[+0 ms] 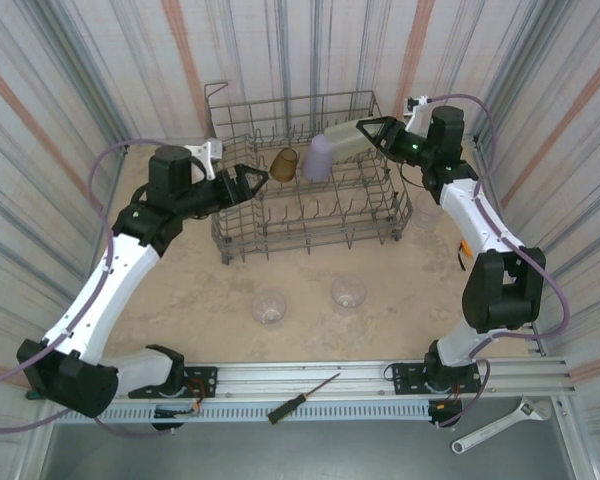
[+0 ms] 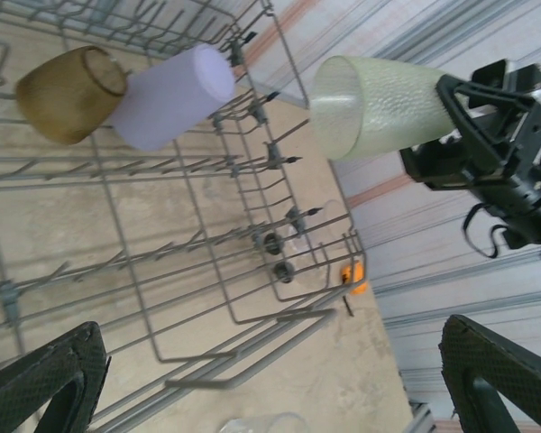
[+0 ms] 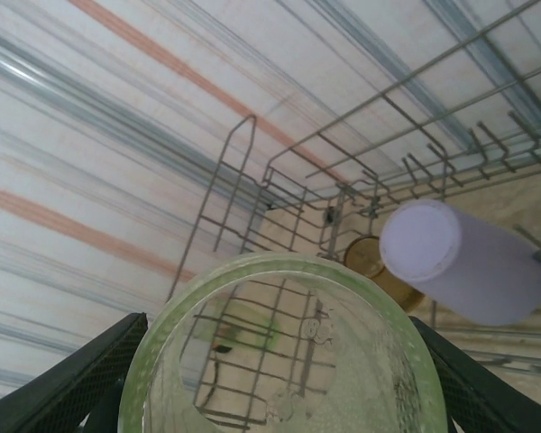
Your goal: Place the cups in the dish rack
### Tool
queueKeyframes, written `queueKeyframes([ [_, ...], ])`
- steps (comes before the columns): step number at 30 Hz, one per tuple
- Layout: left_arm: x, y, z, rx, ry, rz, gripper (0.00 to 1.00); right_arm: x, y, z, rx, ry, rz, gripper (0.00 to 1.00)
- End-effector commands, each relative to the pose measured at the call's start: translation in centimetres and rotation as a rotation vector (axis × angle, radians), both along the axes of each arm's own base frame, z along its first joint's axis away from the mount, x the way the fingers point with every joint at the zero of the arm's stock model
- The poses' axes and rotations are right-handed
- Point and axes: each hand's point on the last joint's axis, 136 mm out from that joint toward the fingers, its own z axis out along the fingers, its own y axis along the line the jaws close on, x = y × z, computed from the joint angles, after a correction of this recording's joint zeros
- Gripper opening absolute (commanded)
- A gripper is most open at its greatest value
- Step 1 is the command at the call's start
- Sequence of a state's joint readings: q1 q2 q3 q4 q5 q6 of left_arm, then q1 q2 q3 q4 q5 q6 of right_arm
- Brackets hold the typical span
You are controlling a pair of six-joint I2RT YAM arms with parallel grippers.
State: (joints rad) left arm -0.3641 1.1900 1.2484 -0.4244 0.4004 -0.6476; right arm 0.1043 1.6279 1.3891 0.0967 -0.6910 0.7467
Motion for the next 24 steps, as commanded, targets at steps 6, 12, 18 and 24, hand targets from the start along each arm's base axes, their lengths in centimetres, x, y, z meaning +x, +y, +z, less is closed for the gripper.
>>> queueKeyframes([
  [6, -1.3, 3.4, -1.4, 0.144, -0.009, 0.046, 0.99, 1.2, -2.5, -0.7, -0.264, -0.015, -0.14, 0.45],
  [12, -0.9, 4.8, -2.1, 0.184, 0.002, 0.064, 0.99, 2.5, -2.6, -1.5, -0.414, -0.015, -0.2, 0.45],
  [18, -0.9, 5.5, -2.5, 0.163, 0.018, 0.054, 0.99, 3.6, -2.1, -2.7, -0.589, -0.003, -0.229, 0.44],
  [24, -1.2, 6.7, -3.1, 0.168, 0.033, 0.082, 0.99, 5.0, -2.4, -4.3, -0.73, 0.032, -0.291, 0.42],
])
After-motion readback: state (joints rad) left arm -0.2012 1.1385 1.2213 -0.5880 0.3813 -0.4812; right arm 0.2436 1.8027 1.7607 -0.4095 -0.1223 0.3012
